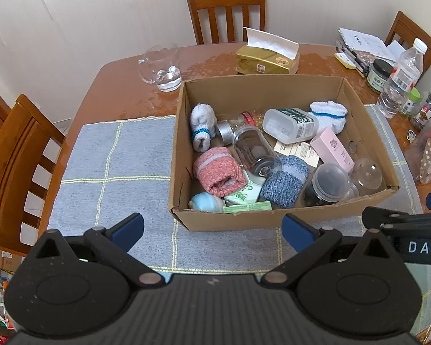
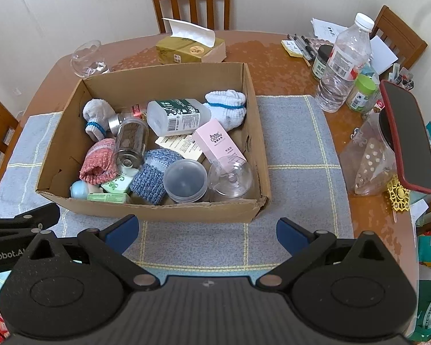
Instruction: Organize objects
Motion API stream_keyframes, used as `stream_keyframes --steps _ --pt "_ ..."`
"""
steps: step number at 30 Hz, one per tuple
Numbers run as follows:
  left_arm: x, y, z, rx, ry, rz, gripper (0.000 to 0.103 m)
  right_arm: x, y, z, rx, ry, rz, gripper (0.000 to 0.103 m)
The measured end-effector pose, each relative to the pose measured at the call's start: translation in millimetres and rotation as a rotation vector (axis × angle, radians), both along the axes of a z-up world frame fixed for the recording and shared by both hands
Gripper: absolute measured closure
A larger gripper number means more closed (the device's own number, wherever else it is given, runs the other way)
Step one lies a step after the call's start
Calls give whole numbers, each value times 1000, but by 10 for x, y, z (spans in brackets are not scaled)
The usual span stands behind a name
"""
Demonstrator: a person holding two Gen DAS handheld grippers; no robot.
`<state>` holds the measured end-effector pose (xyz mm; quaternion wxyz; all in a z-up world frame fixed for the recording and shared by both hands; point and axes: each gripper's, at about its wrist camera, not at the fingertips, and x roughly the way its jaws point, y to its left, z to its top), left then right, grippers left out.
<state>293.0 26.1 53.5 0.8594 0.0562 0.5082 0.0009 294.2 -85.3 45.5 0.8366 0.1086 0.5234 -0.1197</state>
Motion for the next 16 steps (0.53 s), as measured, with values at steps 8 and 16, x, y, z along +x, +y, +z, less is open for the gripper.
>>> stream_keyframes --steps 8,16 --pt "0 1 19 -1 -1 5 1 -6 0 7 -4 0 4 0" --pt "-7 12 37 -8 -3 13 1 -1 1 17 -5 -3 7 0"
